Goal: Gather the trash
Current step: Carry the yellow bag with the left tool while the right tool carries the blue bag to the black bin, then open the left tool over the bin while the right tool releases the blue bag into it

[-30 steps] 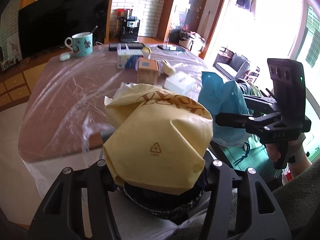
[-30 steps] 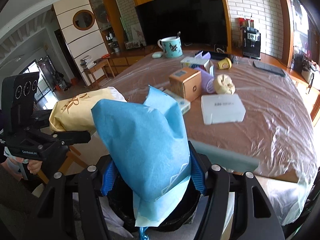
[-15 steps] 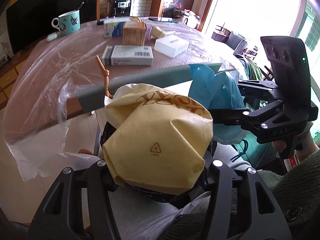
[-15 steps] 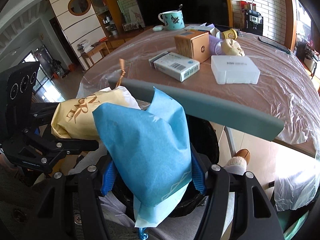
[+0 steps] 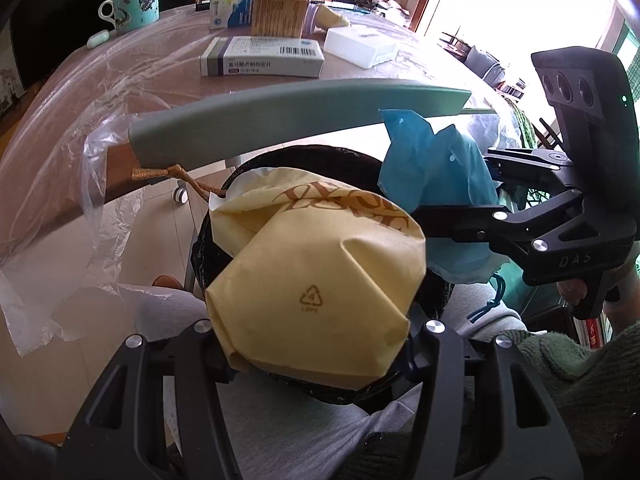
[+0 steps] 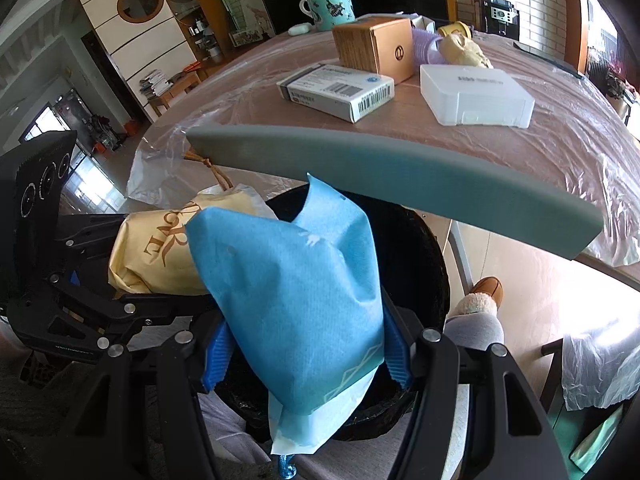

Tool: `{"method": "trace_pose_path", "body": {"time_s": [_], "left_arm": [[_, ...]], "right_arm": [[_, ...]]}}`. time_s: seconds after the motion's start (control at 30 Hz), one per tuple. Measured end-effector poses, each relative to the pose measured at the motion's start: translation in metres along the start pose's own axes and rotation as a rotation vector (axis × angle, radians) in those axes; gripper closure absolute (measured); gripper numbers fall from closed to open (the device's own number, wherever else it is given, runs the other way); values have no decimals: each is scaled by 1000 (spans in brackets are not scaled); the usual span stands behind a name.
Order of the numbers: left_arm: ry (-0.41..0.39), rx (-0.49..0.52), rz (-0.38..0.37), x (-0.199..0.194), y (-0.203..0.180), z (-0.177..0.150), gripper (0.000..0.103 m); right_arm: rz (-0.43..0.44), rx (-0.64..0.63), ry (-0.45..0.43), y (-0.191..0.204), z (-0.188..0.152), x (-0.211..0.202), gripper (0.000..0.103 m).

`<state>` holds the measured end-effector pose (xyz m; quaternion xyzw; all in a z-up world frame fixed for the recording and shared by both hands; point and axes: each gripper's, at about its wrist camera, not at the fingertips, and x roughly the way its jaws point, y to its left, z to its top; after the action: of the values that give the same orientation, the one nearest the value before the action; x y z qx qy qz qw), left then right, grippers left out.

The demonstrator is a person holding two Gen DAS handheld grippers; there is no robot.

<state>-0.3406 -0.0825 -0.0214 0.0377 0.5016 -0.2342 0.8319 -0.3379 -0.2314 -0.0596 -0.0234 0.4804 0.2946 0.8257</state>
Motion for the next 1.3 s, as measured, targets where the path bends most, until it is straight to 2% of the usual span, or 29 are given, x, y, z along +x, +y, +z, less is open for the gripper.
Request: {"method": "trace_pose_path", "body": {"time_s": [0.73,1.3], "left_arm": [[50,14,37,33,5,12,46],[61,23,59,40,5,14,46]], "right_arm": [[-113,59,38,-11,1,32,42],[-121,86,46,-12,1,40,42]]}}
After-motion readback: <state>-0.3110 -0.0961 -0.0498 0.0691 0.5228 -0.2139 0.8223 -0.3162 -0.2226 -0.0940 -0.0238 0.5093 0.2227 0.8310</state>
